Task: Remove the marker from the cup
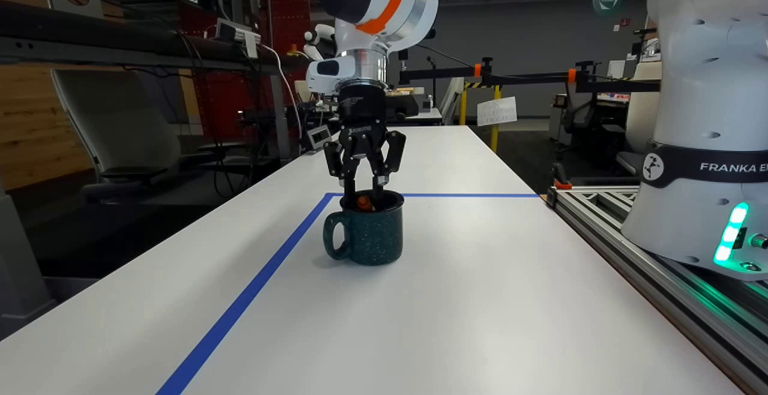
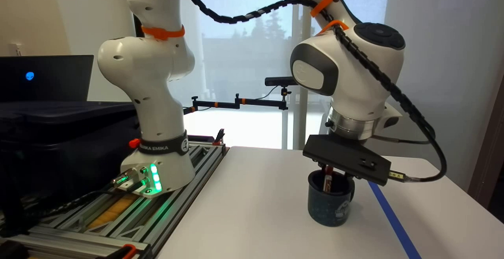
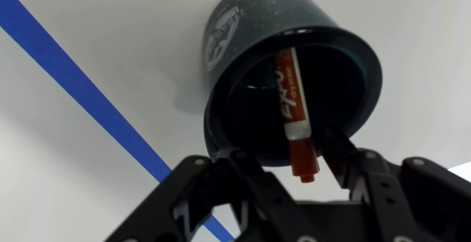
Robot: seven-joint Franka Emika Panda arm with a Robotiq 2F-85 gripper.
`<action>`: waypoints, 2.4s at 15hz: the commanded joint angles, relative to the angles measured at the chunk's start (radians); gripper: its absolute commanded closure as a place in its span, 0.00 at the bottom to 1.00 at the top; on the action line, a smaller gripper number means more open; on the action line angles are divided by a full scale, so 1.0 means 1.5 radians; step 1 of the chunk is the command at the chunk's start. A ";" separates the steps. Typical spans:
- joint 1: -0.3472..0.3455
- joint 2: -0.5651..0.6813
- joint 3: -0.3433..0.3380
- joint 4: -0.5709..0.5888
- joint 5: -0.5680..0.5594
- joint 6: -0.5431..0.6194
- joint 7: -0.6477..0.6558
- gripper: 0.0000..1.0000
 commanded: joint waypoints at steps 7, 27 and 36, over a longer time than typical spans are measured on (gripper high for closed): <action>-0.017 0.010 0.005 -0.013 0.005 0.008 -0.011 0.48; -0.024 -0.018 0.013 -0.039 -0.006 -0.003 -0.022 0.95; -0.005 -0.222 -0.012 -0.111 -0.113 -0.036 0.110 0.95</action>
